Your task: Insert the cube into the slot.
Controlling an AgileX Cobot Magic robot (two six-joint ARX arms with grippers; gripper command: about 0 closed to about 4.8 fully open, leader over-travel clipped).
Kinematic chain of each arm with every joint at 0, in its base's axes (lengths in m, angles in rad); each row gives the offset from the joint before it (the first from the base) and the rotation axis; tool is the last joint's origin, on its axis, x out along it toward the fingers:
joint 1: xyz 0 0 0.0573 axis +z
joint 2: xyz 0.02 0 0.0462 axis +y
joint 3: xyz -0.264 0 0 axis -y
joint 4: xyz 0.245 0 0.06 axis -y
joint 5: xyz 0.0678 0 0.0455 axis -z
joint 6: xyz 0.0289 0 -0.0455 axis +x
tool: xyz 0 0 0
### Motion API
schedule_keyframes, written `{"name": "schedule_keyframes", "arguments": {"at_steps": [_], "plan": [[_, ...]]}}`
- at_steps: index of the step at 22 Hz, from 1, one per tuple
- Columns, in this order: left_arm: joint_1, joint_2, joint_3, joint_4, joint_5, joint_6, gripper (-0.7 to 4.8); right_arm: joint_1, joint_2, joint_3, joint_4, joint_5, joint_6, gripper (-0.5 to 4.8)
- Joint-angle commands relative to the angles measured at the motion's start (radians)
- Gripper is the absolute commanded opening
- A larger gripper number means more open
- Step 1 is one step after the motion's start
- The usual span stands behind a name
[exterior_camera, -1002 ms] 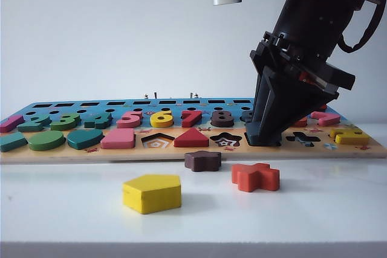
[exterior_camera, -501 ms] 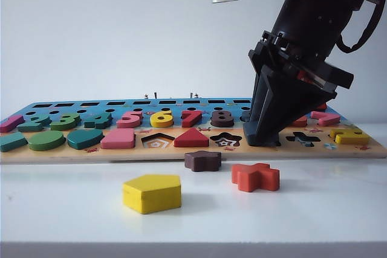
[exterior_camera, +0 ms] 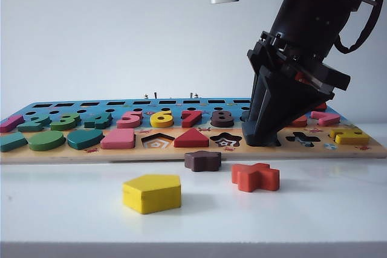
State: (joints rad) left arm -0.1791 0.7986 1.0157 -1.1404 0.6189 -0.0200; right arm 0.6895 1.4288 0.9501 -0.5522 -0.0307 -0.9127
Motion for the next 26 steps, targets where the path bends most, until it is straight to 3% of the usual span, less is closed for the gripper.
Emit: {"name": "schedule_keyframes", "arguments": {"at_steps": [1, 26], "plan": [[0.001, -0.001, 0.004, 0.014, 0.002, 0.004, 0.17, 0.001, -0.001, 0.003, 0.009, 0.010, 0.003, 1.21], [0.001, -0.001, 0.004, 0.014, 0.002, 0.004, 0.17, 0.002, -0.009, 0.003, -0.013, 0.029, 0.022, 1.20]]}}
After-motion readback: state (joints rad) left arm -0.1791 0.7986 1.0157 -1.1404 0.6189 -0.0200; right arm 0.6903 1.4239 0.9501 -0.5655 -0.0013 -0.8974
